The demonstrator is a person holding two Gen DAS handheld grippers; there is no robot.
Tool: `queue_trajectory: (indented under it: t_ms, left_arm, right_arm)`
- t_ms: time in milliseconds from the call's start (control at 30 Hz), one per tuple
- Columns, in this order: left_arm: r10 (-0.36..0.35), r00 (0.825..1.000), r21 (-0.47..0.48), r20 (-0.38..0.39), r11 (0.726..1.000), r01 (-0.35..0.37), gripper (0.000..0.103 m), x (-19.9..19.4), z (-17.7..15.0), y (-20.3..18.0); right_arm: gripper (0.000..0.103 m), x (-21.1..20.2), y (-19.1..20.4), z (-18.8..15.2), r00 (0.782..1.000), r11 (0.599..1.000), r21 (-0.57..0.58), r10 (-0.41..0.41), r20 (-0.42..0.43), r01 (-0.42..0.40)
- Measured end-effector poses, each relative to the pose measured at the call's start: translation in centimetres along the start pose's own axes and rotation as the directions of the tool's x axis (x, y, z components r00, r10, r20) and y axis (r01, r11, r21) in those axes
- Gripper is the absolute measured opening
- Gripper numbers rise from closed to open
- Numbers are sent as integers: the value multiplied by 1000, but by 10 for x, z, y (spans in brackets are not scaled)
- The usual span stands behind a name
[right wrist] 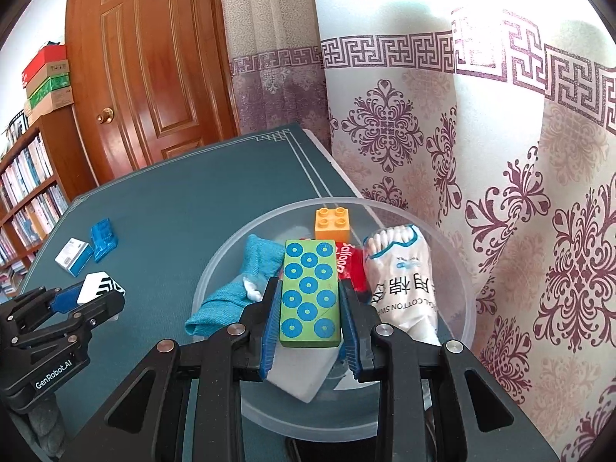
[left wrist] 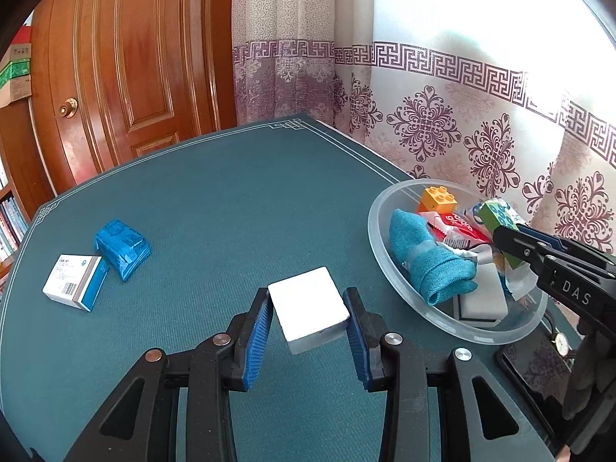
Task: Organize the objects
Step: 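Lower the green brick and white cube into the bowl with both tools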
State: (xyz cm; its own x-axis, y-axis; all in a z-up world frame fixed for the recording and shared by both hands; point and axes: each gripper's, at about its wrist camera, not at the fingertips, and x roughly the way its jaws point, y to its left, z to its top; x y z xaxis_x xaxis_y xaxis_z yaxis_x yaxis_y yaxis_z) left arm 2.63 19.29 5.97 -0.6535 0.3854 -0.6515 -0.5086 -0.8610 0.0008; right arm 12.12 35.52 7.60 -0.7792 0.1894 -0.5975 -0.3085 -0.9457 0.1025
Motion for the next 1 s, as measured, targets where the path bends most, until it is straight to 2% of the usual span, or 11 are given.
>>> queue_trajectory:
  t_ms: [300,500,1000]
  left_arm:
    - [-44,999,11,-3,999,44,40,6,17,-22]
    - [-98,995,25,-10,995,99,40,12,32,-41]
    - [-245,969,32,-34,969,246,41,36,57,-87]
  right_arm:
    - [33,-4,-13,-2,999,999,-12,35,2,-35]
    - [34,-12,-22,-6,999,999,1,47,12,-47]
    - [36,-22,-39,1,997,997,58,48,60,-51]
